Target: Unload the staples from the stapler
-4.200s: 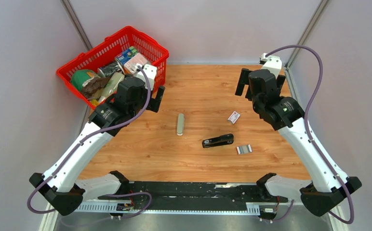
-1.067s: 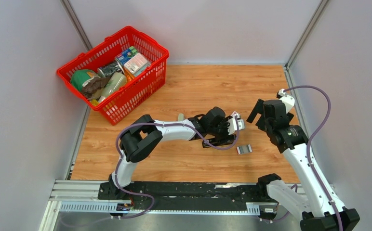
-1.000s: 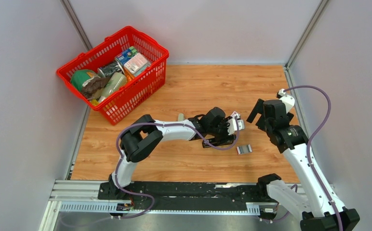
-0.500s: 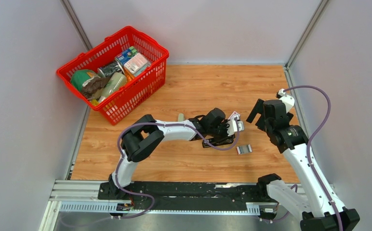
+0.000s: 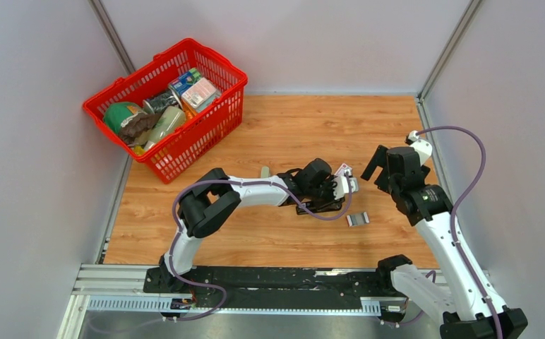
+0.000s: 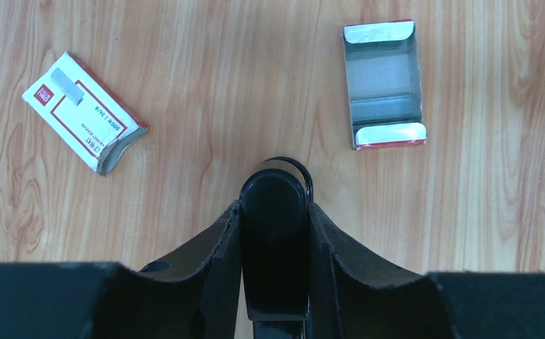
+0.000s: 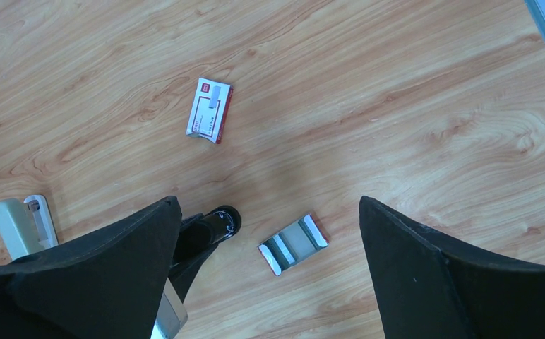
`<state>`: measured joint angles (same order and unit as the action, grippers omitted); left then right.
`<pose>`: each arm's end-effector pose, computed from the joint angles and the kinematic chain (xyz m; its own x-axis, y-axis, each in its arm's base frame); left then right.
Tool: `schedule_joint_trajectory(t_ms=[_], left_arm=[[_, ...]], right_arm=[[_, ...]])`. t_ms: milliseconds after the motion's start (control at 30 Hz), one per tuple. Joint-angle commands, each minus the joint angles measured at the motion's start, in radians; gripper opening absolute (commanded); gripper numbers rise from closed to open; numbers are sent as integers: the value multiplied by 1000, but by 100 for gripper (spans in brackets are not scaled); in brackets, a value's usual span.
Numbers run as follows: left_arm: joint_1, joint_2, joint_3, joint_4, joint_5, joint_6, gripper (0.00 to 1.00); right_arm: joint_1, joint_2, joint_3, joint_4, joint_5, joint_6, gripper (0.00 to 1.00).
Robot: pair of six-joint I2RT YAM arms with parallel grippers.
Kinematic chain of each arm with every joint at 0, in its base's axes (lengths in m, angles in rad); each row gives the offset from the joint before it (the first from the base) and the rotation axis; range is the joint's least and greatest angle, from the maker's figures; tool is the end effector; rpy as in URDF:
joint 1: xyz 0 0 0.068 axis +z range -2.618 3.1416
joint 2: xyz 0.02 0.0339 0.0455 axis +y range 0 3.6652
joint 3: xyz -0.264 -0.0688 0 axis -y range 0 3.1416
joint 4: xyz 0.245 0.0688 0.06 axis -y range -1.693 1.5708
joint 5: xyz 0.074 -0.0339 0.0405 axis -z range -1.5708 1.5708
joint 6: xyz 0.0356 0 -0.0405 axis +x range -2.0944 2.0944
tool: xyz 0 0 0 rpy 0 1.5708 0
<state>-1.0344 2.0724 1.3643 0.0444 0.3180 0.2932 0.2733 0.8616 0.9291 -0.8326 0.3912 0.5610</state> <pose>0.2240 -0.3985 0.1648 -0.0290 0.5860 -0.8098 0.9931 0.1090 0.0433 0.1631 0.0316 0.3162 -0.5565 0.3548 -0.7513 0.3678 0.9160 0.1602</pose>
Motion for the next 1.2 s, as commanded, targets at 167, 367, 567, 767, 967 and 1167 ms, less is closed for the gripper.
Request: schedule_joint_trajectory(t_ms=[167,367,567,767,967,1167], left_arm=[[5,-138,76,-185,-197,-51,0],[8,-286,53,-296,-292,-121,0],[8,-472,-109,-308,-286,-173,0],[8,-627,-296,-297,-240,-183,0],[8,-728,-407,-333,-192,-181,0],[8,-791,-464,-383,-128,-152,0]], right_arm=[[-2,-13,37,38,-11,5,100],[-2,11,59,61,-78,-10,100],[1,33,73,82,-192,-62,100],[23,40,65,110,-301,-92,98],[136,88,86,113,-374,-167,95],[244,142,65,131,-489,-236,88]])
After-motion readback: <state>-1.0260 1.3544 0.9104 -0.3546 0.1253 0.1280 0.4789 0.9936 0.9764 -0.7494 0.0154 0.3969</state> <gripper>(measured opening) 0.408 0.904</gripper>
